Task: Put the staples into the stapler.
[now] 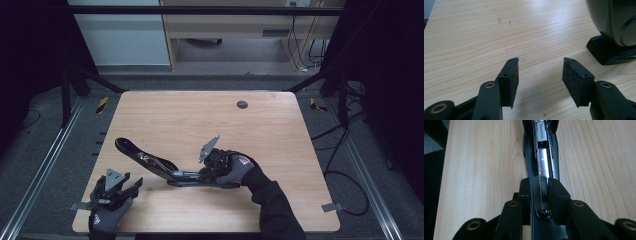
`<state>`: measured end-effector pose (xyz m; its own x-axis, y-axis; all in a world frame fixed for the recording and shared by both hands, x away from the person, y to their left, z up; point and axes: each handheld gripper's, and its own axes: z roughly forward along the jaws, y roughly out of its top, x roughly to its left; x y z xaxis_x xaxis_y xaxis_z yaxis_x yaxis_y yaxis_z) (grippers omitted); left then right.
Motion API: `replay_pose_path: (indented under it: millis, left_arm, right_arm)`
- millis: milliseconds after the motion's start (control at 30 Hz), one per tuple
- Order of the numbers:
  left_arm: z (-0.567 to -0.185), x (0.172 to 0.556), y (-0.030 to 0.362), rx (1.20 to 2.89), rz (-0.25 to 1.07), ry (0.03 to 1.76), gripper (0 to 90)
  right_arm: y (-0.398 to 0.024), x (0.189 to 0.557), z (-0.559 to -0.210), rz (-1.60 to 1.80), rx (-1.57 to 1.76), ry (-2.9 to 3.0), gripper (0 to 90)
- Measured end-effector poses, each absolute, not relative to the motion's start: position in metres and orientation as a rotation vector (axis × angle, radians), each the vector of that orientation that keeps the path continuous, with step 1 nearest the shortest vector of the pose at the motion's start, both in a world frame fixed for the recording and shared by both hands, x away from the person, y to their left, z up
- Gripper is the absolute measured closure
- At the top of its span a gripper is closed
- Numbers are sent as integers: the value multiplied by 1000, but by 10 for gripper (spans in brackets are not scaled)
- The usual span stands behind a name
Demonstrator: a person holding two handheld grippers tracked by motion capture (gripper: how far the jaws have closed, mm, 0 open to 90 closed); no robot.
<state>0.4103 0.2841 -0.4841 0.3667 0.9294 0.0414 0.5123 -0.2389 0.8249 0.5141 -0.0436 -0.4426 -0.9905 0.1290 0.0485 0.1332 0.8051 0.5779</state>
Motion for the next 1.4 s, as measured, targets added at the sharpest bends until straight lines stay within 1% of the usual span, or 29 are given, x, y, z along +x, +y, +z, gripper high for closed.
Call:
replay_pose_path:
  millis: [67, 200, 333, 500, 600, 1100, 1133, 1400]
  left_arm:
    - [-484, 410, 284, 1886, 713, 1250, 466]
    - [-484, 410, 284, 1887, 715, 1251, 466]
    - [-484, 410, 284, 1887, 715, 1250, 466]
    - [-483, 410, 284, 1888, 715, 1251, 466]
    - [-483, 410, 284, 1885, 714, 1251, 466]
    - [-483, 410, 284, 1889, 715, 1251, 466]
    - [-483, 410, 284, 1888, 715, 1251, 466]
    - [-483, 410, 284, 1889, 715, 1250, 466]
  right_arm:
    - [-43, 513, -443, -951, -217, -2981, 714]
    - [-40, 511, -444, -931, -213, -3016, 714]
    - [-39, 510, -444, -931, -213, -3041, 755]
    - [-38, 509, -443, -919, -207, -3056, 766]
    - [-40, 509, -439, -965, -206, -3065, 812]
    - [-46, 512, -430, -1023, -234, -3058, 815]
    - [-46, 512, -430, -1026, -229, -3064, 894]
    - [-50, 513, -427, -1039, -257, -3068, 900]
